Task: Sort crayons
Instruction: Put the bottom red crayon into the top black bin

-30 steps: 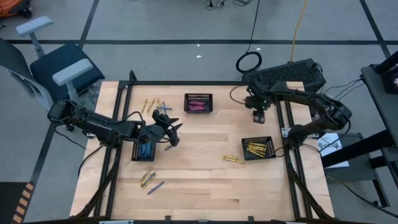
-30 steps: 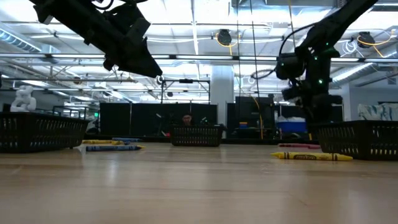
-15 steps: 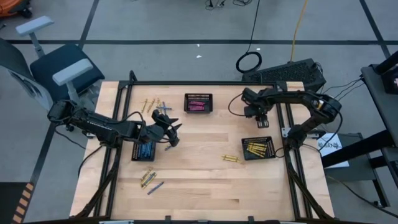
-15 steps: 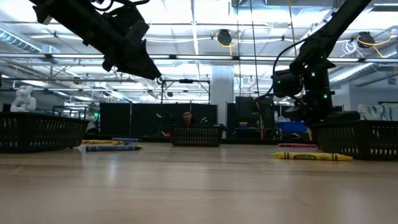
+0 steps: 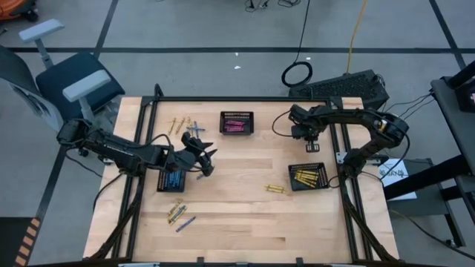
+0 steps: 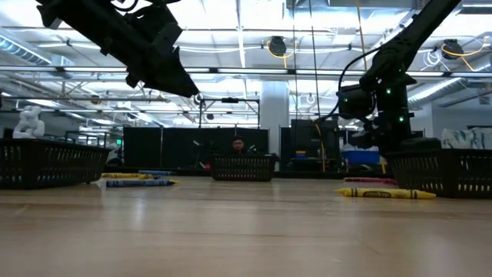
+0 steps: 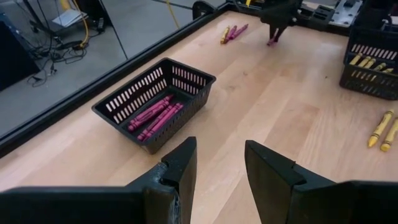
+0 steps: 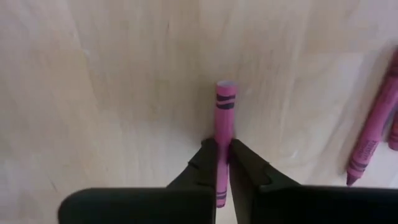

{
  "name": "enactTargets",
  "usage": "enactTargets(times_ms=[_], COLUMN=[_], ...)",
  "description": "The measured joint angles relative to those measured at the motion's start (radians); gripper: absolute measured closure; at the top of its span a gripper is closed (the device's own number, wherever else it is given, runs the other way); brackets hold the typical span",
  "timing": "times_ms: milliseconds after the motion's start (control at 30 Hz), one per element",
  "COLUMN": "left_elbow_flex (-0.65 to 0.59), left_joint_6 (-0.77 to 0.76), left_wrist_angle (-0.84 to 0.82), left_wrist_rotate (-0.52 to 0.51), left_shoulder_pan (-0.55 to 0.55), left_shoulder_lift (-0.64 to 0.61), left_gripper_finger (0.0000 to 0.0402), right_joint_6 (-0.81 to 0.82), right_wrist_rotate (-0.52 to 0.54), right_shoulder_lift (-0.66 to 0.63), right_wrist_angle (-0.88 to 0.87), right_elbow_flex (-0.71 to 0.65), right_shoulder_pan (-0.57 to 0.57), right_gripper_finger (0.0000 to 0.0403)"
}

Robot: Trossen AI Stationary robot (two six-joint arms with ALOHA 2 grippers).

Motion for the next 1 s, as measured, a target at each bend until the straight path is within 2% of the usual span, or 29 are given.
enactTargets(times_ms=[267,433,567,633,767,1000], left_elbow_flex=[0.000,0.000,0.000,0.000,0.000,0.000], left_joint_6=[0.000,0.000,0.000,0.000,0.005,0.005], left_wrist_angle=[0.001,0.004,0.004,0.004,0.004,0.004], left_wrist_rotate=[0.000,0.000,0.000,0.000,0.000,0.000], left_shoulder_pan=[-0.014,-0.017,-0.017,-0.017,-0.017,-0.017], left_shoulder_lift=[0.000,0.000,0.000,0.000,0.000,0.000], left_gripper_finger=[0.0267,0.0267,0.0267,0.0267,0.0267,0.0267], right_joint_6=[0.126,0.284,0.466,0.534,0.570,0.503], right_wrist_rotate=[-0.282,-0.510,-0.549,-0.550,-0.549,-0.544], right_shoulder_lift=[-0.141,-0.155,-0.077,-0.017,0.117,0.332], right_wrist_angle=[0.242,0.587,0.963,1.053,1.032,0.849], right_elbow_flex=[0.010,0.011,0.019,0.047,0.186,0.439], right_shoulder_pan=[0.022,0.055,0.099,0.115,0.140,0.186], right_gripper_finger=[0.0402,0.0402,0.0402,0.0402,0.0402,0.0403])
